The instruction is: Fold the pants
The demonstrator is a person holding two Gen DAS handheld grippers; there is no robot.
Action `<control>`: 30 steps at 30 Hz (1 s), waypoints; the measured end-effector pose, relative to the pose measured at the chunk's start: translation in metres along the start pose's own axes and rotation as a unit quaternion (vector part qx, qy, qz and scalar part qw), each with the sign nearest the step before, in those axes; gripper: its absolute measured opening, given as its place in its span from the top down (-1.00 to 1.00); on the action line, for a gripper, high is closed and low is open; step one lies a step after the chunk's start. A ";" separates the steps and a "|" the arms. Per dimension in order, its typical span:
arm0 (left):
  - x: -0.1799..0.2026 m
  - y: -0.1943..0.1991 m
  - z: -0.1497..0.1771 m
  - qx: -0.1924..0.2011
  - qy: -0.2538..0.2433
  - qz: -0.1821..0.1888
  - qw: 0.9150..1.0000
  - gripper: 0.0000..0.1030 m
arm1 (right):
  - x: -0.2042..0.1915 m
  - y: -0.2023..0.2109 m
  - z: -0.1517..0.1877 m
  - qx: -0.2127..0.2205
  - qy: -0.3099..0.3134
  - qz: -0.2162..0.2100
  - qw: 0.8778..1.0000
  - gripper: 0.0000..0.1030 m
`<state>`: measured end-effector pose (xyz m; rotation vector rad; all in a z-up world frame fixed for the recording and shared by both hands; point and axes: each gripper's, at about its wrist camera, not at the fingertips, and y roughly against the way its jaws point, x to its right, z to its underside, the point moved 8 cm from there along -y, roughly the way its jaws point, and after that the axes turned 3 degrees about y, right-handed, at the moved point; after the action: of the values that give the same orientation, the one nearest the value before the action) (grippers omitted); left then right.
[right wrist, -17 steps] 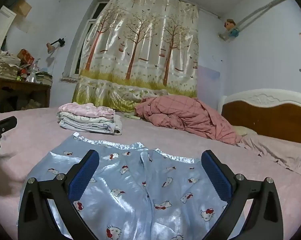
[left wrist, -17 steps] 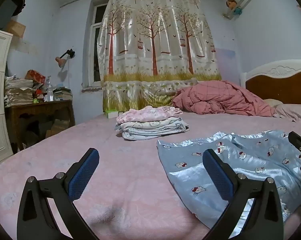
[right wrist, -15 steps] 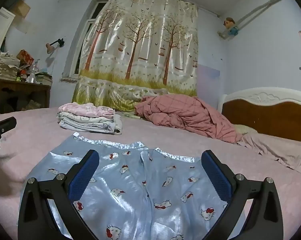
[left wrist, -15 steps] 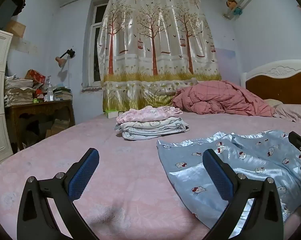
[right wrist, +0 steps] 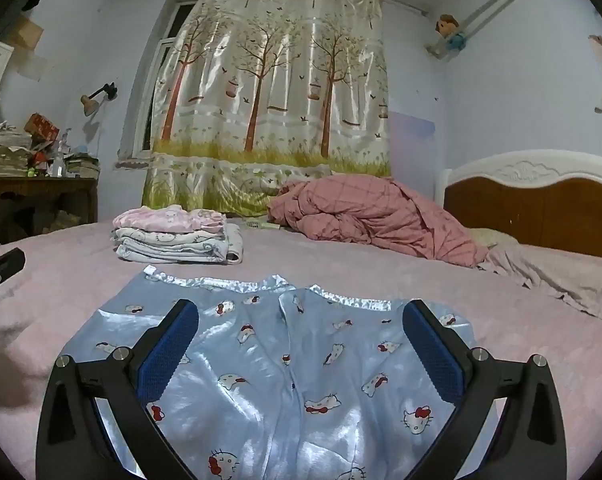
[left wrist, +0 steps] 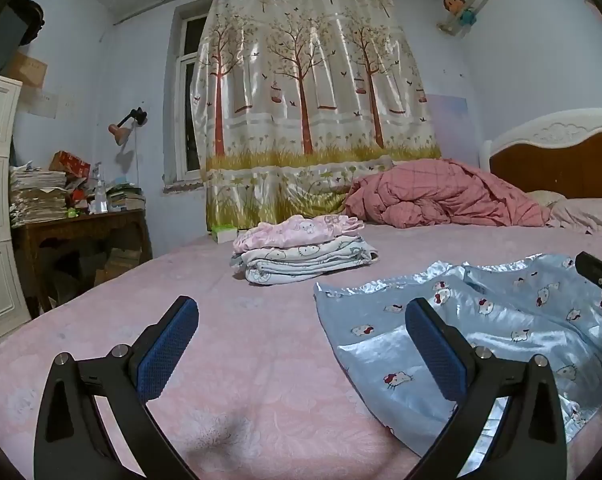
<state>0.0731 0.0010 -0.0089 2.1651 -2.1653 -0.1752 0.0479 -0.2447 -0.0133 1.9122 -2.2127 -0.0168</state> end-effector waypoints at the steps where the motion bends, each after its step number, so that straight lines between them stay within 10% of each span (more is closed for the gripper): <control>1: 0.000 -0.001 -0.003 -0.001 -0.004 -0.003 1.000 -1.00 | 0.000 0.001 0.000 -0.001 -0.003 0.000 1.000 -0.99; 30: 0.012 -0.002 0.003 0.014 -0.046 -0.021 0.999 -1.00 | 0.010 0.001 0.003 -0.009 -0.024 -0.008 1.000 -0.99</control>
<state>0.0744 -0.0114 -0.0124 2.2628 -2.1825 -0.2527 0.0452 -0.2543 -0.0146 1.9384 -2.2206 -0.0860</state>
